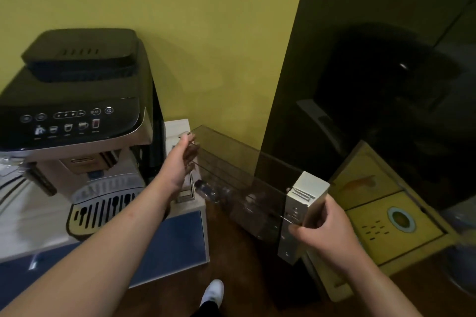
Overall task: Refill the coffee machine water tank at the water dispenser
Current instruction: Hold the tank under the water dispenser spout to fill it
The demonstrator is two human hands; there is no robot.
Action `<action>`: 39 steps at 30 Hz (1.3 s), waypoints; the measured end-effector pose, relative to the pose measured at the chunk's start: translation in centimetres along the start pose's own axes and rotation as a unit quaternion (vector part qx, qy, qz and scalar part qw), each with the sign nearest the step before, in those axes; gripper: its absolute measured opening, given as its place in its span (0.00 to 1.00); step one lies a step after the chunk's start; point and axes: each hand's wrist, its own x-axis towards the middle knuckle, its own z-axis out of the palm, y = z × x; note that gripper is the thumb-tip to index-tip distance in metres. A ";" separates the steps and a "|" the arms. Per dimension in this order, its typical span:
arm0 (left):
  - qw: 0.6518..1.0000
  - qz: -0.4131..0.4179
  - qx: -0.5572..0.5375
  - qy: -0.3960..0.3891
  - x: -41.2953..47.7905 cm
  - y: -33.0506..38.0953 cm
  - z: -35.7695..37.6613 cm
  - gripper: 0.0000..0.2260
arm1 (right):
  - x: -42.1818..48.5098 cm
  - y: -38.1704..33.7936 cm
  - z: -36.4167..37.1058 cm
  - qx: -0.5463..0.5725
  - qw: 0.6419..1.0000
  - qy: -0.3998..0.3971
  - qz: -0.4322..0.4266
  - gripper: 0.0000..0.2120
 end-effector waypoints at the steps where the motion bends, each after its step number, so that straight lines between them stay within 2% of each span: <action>1: 1.000 0.006 -0.012 0.001 -0.7 -0.3 -0.3 0.21 | -0.8 0.0 -0.3 0.002 1.000 -0.011 0.001 0.31; 5: 0.998 0.043 -0.043 -0.020 -3.7 -0.9 -1.1 0.22 | -3.7 0.2 -1.5 0.036 0.998 -0.041 0.006 0.34; 9: 0.994 0.076 -0.057 -0.049 -6.4 -0.8 -0.9 0.14 | -6.4 0.7 -2.9 0.121 0.992 -0.030 0.010 0.50; 11: 0.992 0.085 -0.075 -0.062 -7.6 -0.7 -0.6 0.12 | -7.6 1.0 -3.1 0.159 0.987 -0.014 -0.010 0.53; 16: 0.987 0.111 -0.078 -0.087 -11.7 -0.3 -0.2 0.11 | -10.7 0.4 -2.2 0.198 0.969 0.115 -0.095 0.46; 19: 0.984 0.122 -0.092 -0.088 -14.9 -0.4 -0.5 0.07 | -13.2 0.1 -2.3 0.228 0.958 0.131 -0.110 0.44; 21: 0.983 0.121 -0.108 -0.086 -17.0 -0.3 -0.7 0.07 | -15.0 0.5 -2.5 0.266 0.955 0.098 -0.089 0.42; 22: 0.983 0.121 -0.108 -0.084 -17.9 -0.4 -0.7 0.08 | -16.7 0.2 -3.3 0.239 0.958 0.110 -0.110 0.39; 23: 0.983 0.126 -0.098 -0.086 -18.8 -0.5 -0.8 0.08 | -18.0 0.2 -3.1 0.230 0.951 0.169 -0.123 0.37; 24: 0.983 0.134 -0.084 -0.092 -19.7 -0.5 -0.8 0.07 | -18.9 -0.2 -2.6 0.312 0.927 0.169 -0.123 0.35; 25: 0.982 0.146 -0.067 -0.099 -20.6 -0.5 -0.6 0.07 | -19.1 -0.5 -2.4 0.339 0.923 0.146 -0.111 0.34; 26: 0.981 0.155 -0.054 -0.108 -21.5 -0.6 -0.4 0.08 | -19.5 0.3 -2.2 0.325 0.933 0.114 -0.105 0.35; 27: 0.979 0.162 -0.045 -0.115 -22.3 -0.8 -0.2 0.07 | -19.8 0.9 -2.4 0.407 0.904 0.112 -0.063 0.35; 28: 0.978 0.165 -0.041 -0.123 -23.2 -0.9 0.3 0.07 | -20.6 0.9 -3.1 0.474 0.867 0.140 -0.057 0.34; 30: 0.974 0.174 -0.028 -0.142 -24.8 -1.3 1.2 0.10 | -21.5 1.8 -4.9 0.441 0.877 0.187 -0.028 0.30; 33: 0.966 0.186 -0.014 -0.180 -26.7 -1.9 3.1 0.07 | -23.1 3.4 -7.4 0.432 0.879 0.202 -0.030 0.16; 37: 0.964 0.174 -0.025 -0.202 -28.8 -2.4 6.5 0.07 | -25.0 5.6 -10.8 0.443 0.881 0.159 -0.048 0.23; 39: 0.960 0.179 -0.016 -0.213 -29.9 -2.6 8.9 0.09 | -25.8 7.1 -13.1 0.443 0.881 0.158 -0.049 0.22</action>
